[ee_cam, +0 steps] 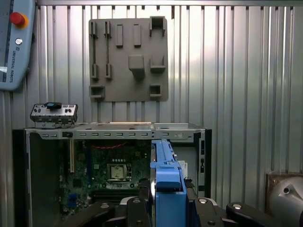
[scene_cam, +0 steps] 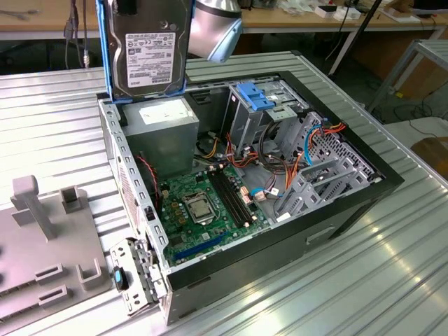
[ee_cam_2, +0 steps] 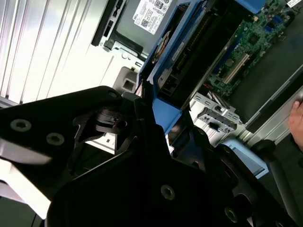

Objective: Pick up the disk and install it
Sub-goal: 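Pick up the disk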

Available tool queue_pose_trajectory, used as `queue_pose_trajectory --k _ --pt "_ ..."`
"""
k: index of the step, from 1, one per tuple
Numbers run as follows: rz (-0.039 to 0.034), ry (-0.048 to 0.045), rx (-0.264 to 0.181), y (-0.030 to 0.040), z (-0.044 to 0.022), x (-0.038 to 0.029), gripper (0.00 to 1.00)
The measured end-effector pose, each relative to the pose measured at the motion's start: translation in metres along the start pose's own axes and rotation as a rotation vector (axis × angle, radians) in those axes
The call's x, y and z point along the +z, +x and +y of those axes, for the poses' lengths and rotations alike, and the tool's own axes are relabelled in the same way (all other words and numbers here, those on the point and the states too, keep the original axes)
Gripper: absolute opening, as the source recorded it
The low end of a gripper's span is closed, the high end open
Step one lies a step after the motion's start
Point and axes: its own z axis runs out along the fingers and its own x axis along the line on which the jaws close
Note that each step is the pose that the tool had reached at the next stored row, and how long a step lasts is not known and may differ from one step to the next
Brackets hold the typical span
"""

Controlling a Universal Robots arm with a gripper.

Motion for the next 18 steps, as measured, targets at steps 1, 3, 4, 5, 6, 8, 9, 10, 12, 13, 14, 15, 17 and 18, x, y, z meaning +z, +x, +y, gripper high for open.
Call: queue_pose_trajectory --k 1,3,4,5,6,8,9,10,12,13,14,15,17,18 --pt "0.0000 0.0000 0.000 0.0000 -0.0037 0.0001 0.37" --pt "0.0001 0.0000 0.003 0.0010 -0.0060 0.0002 0.37" --pt "0.0002 -0.0001 0.005 0.0026 -0.0065 0.0003 0.37" --pt "0.0002 0.0000 0.006 0.0041 -0.0067 0.0004 0.37" --pt "0.0002 0.0000 0.006 0.0057 -0.0068 0.0005 0.37" --pt "0.0003 0.0000 0.007 0.0090 -0.0070 0.0006 0.37" --pt "0.0003 -0.0001 0.008 0.0105 -0.0072 0.0007 0.37" --pt "0.0005 -0.0002 0.008 0.0121 -0.0074 0.0007 0.37" --pt "0.0004 0.0000 0.009 0.0149 -0.0081 0.0011 0.37" --pt "0.0003 0.0000 0.009 0.0154 -0.0103 0.0015 0.37" --pt "0.0004 0.0000 0.009 0.0155 -0.0130 0.0018 0.37" --pt "0.0004 -0.0001 0.009 0.0157 -0.0196 0.0024 0.37" --pt "0.0004 -0.0001 0.009 0.0156 -0.0318 0.0034 0.37" --pt "0.0003 0.0000 0.009 0.0158 -0.0347 0.0037 0.37"
